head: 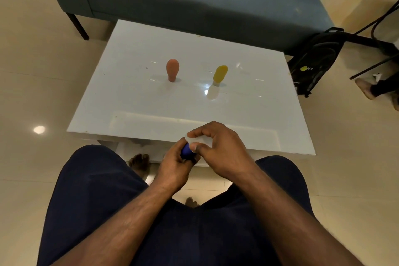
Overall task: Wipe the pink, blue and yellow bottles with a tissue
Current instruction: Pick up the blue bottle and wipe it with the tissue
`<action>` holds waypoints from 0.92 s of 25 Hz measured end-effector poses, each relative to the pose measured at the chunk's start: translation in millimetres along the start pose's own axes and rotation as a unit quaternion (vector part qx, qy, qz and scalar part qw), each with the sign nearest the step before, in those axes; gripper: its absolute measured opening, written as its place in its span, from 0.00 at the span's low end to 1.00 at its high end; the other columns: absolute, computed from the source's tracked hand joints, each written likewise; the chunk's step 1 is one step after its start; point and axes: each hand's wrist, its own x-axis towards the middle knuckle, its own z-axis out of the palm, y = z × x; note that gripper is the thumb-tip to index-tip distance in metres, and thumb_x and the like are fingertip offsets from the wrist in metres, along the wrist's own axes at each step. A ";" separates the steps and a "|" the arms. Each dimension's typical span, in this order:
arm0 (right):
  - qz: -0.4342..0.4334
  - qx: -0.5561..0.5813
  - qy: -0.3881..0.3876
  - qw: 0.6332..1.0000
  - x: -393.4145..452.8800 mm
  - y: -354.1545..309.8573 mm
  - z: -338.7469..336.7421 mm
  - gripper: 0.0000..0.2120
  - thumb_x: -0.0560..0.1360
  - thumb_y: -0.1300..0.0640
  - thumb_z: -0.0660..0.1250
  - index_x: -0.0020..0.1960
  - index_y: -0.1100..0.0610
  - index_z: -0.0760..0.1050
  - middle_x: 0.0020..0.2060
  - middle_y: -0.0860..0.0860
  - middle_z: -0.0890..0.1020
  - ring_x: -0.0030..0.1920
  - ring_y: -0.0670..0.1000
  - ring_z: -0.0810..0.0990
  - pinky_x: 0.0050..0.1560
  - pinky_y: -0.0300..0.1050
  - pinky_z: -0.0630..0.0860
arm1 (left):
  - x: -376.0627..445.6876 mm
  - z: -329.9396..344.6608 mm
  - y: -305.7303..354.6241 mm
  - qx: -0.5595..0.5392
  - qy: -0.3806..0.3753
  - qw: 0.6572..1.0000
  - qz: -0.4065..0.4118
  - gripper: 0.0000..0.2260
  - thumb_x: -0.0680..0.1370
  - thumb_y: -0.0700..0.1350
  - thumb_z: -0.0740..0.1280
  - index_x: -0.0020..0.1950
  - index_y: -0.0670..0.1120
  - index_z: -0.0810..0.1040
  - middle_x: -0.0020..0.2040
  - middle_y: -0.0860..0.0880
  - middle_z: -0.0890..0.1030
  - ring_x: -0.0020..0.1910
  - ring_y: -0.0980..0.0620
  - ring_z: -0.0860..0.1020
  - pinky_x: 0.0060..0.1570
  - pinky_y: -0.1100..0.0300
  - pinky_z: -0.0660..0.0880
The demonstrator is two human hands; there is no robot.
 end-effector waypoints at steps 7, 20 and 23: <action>0.027 0.029 0.026 0.999 4.4 -0.7 -1.9 0.03 0.76 0.54 0.67 0.48 0.46 0.78 0.46 0.41 0.80 0.48 0.43 0.78 0.50 0.39 0.76 | 0.1 -0.3 -1.4 0.036 0.003 0.999 0.034 0.21 0.78 0.36 0.70 0.51 0.64 0.73 0.49 0.56 0.79 0.49 0.52 0.79 0.49 0.62 0.76; 0.037 0.133 0.119 0.983 13.2 10.7 -9.1 0.07 0.77 0.57 0.65 0.48 0.46 0.79 0.46 0.38 0.81 0.48 0.39 0.80 0.50 0.40 0.79 | 4.6 0.5 -5.5 0.019 -0.008 0.999 -0.030 0.15 0.81 0.44 0.68 0.62 0.56 0.68 0.52 0.47 0.78 0.50 0.47 0.79 0.49 0.55 0.76; -0.056 0.048 0.115 0.991 0.6 1.1 -2.3 0.10 0.77 0.63 0.63 0.49 0.49 0.80 0.49 0.41 0.78 0.51 0.38 0.76 0.51 0.29 0.72 | 5.4 0.0 -8.7 0.012 -0.018 0.999 -0.033 0.16 0.80 0.44 0.69 0.60 0.58 0.66 0.51 0.46 0.79 0.48 0.45 0.80 0.53 0.44 0.79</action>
